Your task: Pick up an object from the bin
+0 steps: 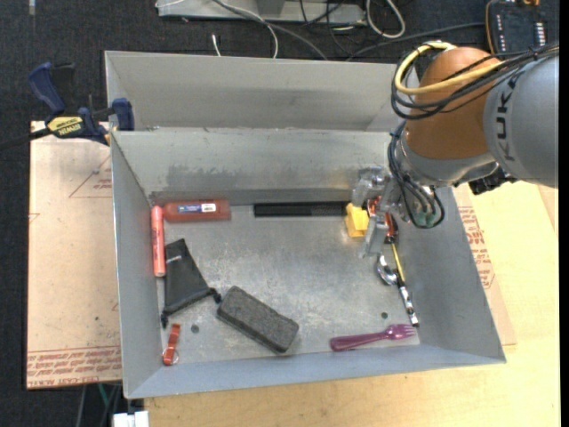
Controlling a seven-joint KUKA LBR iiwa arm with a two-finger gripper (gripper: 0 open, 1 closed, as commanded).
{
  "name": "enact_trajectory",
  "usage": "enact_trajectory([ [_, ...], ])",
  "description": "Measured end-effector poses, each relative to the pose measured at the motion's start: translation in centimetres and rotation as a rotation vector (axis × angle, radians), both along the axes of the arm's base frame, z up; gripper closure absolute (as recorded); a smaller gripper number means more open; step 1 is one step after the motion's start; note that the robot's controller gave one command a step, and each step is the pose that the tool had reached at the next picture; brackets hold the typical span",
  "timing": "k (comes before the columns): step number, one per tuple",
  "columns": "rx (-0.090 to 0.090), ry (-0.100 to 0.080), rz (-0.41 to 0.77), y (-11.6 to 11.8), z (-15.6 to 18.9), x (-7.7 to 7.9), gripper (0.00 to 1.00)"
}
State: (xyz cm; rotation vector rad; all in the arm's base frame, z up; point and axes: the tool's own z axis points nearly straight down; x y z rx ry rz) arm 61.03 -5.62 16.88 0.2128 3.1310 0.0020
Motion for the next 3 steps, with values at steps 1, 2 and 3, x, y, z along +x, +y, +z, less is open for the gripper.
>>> enact_trajectory([
  [1,0.001,-0.012,0.094,5.1,3.6,-1.5,0.00],
  [2,-0.001,0.006,0.010,0.6,2.5,-3.1,0.00],
  [3,0.006,-0.010,0.066,7.5,0.8,-1.6,0.00],
])
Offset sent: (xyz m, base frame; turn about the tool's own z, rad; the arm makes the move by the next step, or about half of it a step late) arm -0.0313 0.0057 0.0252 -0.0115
